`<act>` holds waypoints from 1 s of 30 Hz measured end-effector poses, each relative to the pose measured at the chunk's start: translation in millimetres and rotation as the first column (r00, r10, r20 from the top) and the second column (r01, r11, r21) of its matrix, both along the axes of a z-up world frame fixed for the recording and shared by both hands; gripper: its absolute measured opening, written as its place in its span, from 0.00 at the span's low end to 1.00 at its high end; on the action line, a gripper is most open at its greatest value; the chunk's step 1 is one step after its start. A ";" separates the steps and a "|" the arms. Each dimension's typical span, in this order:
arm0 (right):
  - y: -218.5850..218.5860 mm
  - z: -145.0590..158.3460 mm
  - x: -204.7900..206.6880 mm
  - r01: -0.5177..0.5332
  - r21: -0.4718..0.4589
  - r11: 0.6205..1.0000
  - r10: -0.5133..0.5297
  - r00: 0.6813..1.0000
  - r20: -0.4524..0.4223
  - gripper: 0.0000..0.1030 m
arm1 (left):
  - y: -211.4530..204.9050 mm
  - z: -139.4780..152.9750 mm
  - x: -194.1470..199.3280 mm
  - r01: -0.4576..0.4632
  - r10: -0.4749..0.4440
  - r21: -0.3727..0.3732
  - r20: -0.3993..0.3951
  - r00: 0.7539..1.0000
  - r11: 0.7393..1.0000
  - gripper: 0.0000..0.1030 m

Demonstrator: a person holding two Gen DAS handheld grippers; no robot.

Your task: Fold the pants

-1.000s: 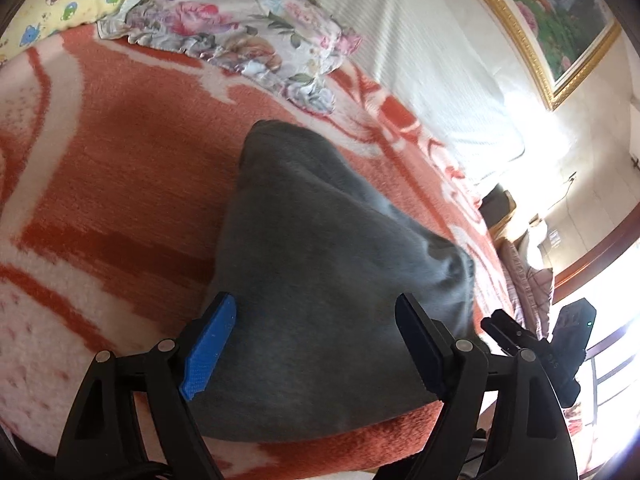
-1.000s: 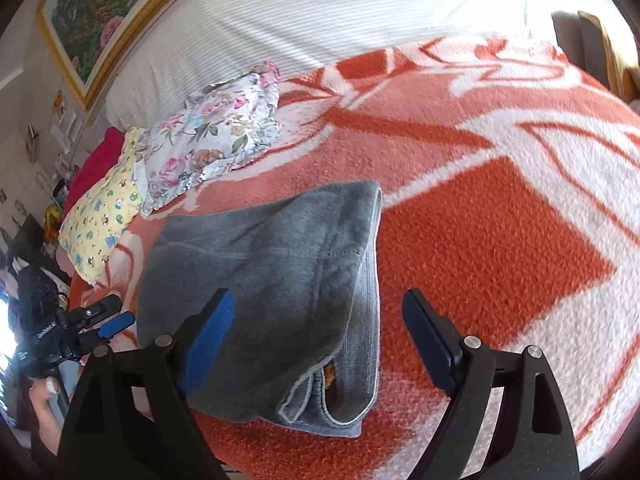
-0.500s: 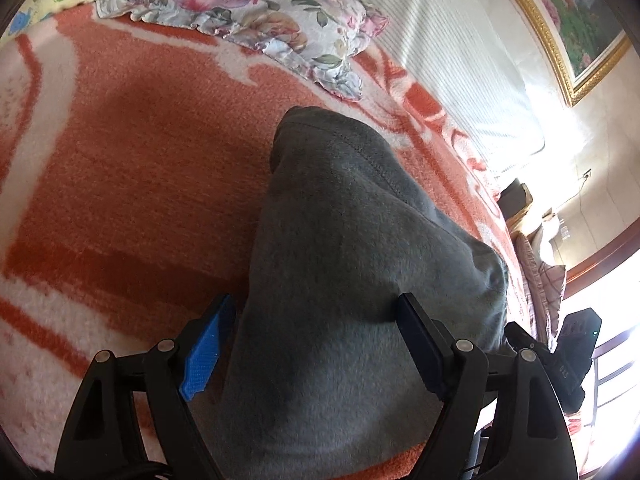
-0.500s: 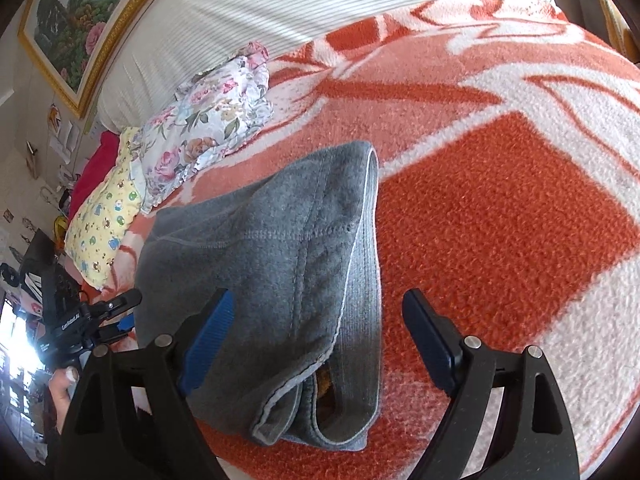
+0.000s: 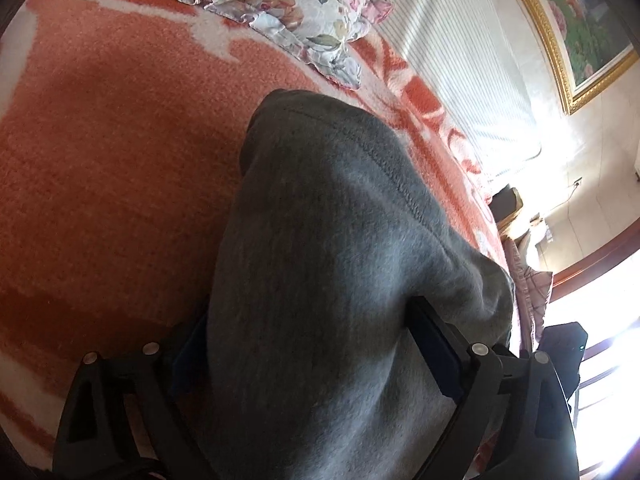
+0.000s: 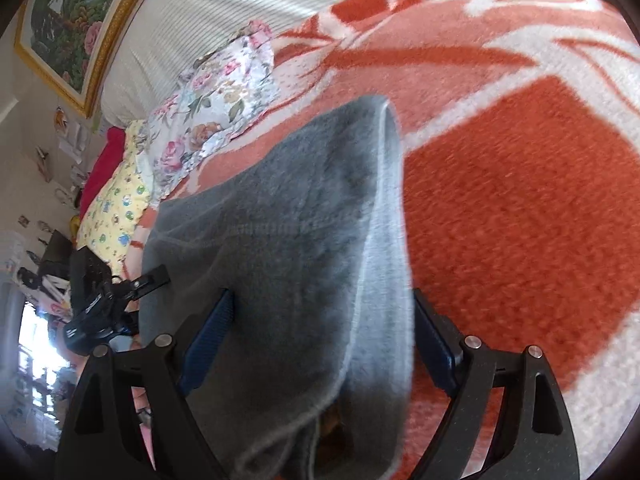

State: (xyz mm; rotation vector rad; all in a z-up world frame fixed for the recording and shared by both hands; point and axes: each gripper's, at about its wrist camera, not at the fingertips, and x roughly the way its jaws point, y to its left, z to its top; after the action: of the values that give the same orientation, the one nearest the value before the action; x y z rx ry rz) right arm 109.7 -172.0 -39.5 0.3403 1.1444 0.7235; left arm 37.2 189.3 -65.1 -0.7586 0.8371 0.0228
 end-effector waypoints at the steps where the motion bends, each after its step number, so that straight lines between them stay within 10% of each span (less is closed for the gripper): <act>1: 1.8 -2.1 -0.4 -0.001 0.020 1.000 0.001 1.000 -0.011 0.83 | -1.0 0.5 1.0 0.001 -0.001 -0.003 0.003 1.000 1.000 0.89; 12: 7.1 11.3 -16.2 -0.020 0.035 0.999 0.018 0.999 0.041 0.40 | -13.9 14.9 -10.6 0.043 -0.046 0.037 0.060 0.997 0.998 0.36; 30: 89.5 55.6 -4.0 -0.162 0.124 0.979 0.144 0.979 0.148 0.36 | 55.7 76.7 -44.4 -0.090 0.072 0.114 0.150 0.986 0.989 0.31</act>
State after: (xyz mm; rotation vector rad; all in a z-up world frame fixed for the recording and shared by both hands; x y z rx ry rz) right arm 105.7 -82.5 16.1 0.3128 0.9995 0.9493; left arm -7.2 245.1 11.7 -0.6717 0.6592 0.0888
